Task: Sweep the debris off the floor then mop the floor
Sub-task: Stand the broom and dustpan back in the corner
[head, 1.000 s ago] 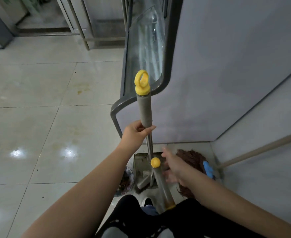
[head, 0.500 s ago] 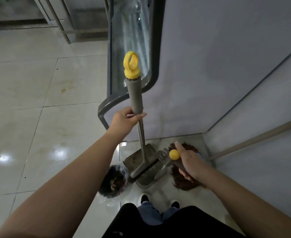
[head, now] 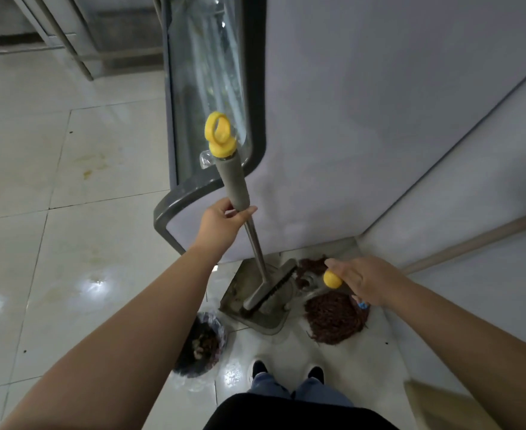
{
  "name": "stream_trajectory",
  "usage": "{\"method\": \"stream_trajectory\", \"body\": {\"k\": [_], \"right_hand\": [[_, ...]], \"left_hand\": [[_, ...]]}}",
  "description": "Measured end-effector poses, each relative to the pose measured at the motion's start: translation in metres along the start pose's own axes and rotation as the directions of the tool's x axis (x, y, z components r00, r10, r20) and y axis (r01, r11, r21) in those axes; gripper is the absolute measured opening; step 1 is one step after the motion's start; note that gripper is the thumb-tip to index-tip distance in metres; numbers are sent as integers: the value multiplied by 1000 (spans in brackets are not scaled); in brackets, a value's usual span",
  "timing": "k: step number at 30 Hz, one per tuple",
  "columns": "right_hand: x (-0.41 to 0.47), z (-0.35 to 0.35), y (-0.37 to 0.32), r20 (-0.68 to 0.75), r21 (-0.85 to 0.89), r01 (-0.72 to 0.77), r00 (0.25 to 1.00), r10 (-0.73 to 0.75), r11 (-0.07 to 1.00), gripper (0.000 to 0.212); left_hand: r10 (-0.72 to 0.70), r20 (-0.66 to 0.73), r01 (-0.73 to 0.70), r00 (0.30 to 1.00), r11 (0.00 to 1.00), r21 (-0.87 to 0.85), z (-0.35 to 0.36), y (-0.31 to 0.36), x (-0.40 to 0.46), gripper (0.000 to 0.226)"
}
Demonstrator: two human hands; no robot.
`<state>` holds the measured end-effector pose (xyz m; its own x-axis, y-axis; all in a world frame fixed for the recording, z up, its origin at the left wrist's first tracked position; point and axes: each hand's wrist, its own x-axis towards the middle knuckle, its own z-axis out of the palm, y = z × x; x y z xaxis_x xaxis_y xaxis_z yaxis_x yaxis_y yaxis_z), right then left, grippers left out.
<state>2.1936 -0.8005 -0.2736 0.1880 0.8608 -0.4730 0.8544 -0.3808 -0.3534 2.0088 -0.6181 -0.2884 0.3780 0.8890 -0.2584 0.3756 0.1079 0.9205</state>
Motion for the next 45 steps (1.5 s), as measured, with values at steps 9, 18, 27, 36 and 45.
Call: {"method": "stream_trajectory", "body": {"k": [9,18,27,36,45], "right_hand": [[26,-16,-6,41,553,-189,979,201,811,71],[77,-85,-121,-308,675,393,919,-246,624,76],[154,-57,-132,-282,740,223,959,-7,635,33],[204,-60,-146,-206,460,-123,948,241,879,61],[210,-51,-133,-136,512,-113,968,210,851,64]], "left_hand": [[-96,22,90,995,979,181,-15,-24,14,30],[244,253,-288,936,946,152,-48,72,28,17],[18,129,-31,991,995,94,-18,13,45,27],[-89,-95,105,992,977,184,-3,6,98,28],[-56,-127,63,990,997,52,-3,-14,94,45]]}}
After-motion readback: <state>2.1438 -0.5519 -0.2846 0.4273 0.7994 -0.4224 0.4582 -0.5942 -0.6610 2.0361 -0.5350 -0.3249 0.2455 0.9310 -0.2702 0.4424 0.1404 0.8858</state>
